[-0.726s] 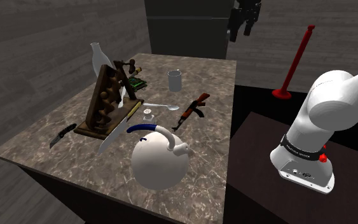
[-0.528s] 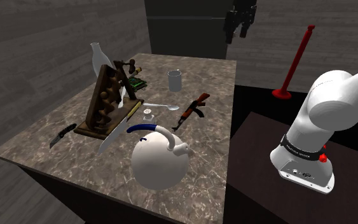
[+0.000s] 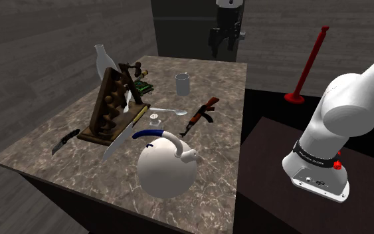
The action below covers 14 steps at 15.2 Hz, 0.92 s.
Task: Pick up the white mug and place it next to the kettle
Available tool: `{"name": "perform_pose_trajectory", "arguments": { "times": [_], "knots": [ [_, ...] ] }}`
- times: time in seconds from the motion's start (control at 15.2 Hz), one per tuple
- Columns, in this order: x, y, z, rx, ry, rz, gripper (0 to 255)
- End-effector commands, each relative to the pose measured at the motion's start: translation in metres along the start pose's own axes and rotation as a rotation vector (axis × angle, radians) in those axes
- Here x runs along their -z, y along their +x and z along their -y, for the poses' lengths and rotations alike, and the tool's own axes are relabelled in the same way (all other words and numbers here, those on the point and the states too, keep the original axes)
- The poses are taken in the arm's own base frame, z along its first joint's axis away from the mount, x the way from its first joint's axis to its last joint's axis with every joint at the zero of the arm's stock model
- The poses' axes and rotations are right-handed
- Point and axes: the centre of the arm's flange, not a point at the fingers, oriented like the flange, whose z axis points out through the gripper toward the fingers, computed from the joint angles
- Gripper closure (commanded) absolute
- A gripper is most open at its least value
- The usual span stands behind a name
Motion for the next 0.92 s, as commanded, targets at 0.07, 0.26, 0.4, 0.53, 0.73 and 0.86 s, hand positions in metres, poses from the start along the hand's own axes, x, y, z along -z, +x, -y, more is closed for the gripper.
{"name": "perform_pose_trajectory", "arguments": {
  "times": [0.07,0.26,0.4,0.53,0.73,0.86],
  "knots": [
    [-0.026,0.029,0.015,-0.012,0.000,-0.001,0],
    [-0.049,0.059,0.026,-0.024,0.000,-0.001,0],
    [-0.065,0.079,0.033,-0.032,0.000,0.000,0],
    [-0.080,0.099,0.041,-0.040,0.000,0.000,0],
    [-0.103,0.130,0.051,-0.051,0.000,0.000,0],
    [-0.119,0.150,0.058,-0.059,-0.001,0.000,0]
  ]
}}
